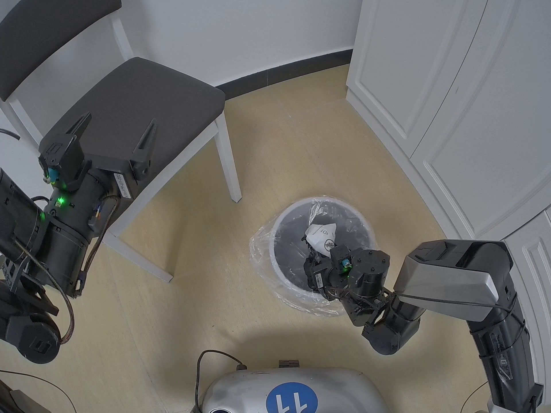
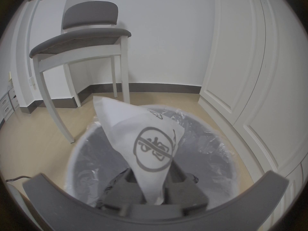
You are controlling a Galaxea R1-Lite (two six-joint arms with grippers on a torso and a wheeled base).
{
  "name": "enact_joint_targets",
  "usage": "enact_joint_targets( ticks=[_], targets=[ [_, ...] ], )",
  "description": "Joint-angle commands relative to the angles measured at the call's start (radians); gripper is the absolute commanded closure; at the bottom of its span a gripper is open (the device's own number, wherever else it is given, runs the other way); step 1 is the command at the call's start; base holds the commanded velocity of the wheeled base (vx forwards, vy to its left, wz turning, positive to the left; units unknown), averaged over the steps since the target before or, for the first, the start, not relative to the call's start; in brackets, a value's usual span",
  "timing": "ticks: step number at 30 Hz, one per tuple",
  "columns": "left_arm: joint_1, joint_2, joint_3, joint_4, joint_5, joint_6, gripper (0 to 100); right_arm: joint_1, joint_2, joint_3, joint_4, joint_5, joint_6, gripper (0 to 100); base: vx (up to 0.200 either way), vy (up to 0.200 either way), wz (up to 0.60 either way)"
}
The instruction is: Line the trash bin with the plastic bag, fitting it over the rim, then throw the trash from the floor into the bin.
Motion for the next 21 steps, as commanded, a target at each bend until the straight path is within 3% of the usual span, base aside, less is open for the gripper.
enact_joint_targets(
  ticks=[1,13,21],
  targets=[
    [0.001,-0.001,-0.001,0.001,0.000,0.000,0,-0.024,0.007,-0.030,-0.018,0.001,-0.001,0,0.000,0.000,0.00],
    [0.001,0.005,0.001,-0.001,0.000,0.000,0,-0.052,-0.048,-0.047,-0.018,0.001,0.007,0,0.000,0.000,0.00],
    [-0.001,0.011,0.001,-0.001,0.000,0.000,0,-0.069,-0.201,0.061,-0.018,-0.028,-0.001,0,0.000,0.000,0.00]
  ],
)
